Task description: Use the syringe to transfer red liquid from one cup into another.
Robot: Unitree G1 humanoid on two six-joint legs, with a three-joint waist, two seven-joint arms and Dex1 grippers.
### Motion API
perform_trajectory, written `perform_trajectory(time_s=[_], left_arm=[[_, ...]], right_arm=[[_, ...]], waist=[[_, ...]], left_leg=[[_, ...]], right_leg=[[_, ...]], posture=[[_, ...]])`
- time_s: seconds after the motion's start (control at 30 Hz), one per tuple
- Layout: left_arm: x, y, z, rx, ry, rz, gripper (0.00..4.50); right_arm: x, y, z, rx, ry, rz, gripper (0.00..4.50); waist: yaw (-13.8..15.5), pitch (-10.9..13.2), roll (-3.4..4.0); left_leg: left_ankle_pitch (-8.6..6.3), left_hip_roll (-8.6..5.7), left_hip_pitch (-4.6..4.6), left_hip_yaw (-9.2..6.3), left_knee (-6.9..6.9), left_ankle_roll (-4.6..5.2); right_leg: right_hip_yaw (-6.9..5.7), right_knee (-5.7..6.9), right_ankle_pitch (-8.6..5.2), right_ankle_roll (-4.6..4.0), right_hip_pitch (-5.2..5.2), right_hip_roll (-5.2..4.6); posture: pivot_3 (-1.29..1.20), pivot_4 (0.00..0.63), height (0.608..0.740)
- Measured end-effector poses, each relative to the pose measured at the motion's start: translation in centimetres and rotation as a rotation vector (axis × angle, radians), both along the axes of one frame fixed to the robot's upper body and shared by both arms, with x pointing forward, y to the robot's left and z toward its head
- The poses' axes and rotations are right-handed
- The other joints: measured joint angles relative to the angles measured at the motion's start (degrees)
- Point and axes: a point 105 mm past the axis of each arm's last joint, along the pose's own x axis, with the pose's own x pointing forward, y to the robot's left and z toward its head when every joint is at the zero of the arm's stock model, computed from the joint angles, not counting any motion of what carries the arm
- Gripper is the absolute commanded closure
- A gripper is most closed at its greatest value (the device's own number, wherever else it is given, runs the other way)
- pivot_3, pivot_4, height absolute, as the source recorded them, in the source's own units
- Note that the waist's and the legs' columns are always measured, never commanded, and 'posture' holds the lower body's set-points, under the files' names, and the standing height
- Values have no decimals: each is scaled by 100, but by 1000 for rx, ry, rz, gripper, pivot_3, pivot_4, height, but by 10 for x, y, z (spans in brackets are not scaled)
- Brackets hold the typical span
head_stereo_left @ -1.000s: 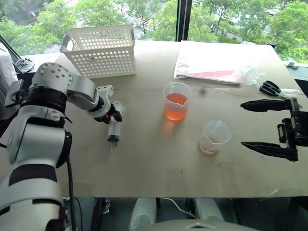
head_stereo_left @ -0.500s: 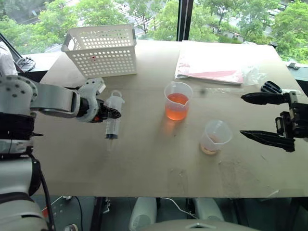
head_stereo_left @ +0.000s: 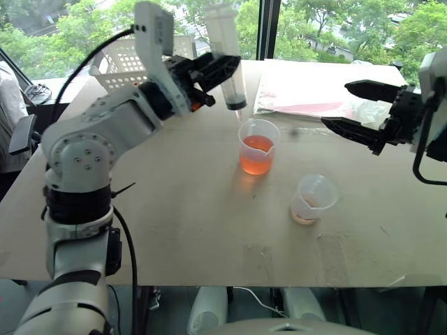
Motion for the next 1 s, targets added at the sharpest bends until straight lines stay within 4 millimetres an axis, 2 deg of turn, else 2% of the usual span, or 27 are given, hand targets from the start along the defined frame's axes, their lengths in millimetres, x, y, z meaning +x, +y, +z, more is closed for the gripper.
perform_trajectory(time_s=[0.07, 0.17, 0.3, 0.4, 0.57, 0.8, 1.0], left_arm=[[10, -10, -4, -7, -56, -45, 3225], [16, -24, -28, 90, -113, -126, 3225], [26, -29, -64, 138, -63, -222, 3225], [31, -30, -73, 177, -100, -240, 3225], [39, -39, -101, 249, -75, -271, 3225], [42, -46, -111, 281, -80, -274, 3225], [42, -47, -111, 288, -87, -265, 3225]], right_arm=[[13, 10, 15, 66, 24, -14, 0], [18, 23, 36, 87, 17, -7, 0], [35, 29, 35, 56, 91, -62, 0], [46, 29, 30, 52, 127, -97, 0], [52, 39, 41, 9, 122, -103, 0], [55, 50, 27, -60, 163, -63, 0], [54, 60, 17, -98, 196, -29, 0]], waist=[[-27, 2, 3], [-25, 1, 4], [-24, 1, 5], [-4, 1, 6], [-5, 1, 8], [-6, 1, 9], [-7, 1, 9]], left_leg=[[1, 0, 0, 9, 1, 2], [0, 5, -4, 8, -4, 2], [-1, 17, -27, 8, -11, 4], [-2, 17, -42, 9, -10, 6], [-2, 20, -81, 3, -1, 7], [-2, 25, -88, 1, 0, 7], [-2, 27, -87, -1, 5, 7]], right_leg=[[14, 0, 1, 1, -6, 5], [11, -1, 0, -1, -9, 10], [4, -22, 0, 0, -22, 15], [2, -27, 1, 2, -33, 14], [-6, -17, 2, 2, -72, 16], [-11, -18, 2, 2, -76, 19], [-12, -9, 2, 2, -76, 19]], posture=[[0, 150, 740], [0, 150, 740], [0, 150, 740], [0, 150, 740], [0, 150, 740], [0, 150, 740], [0, 150, 740]])
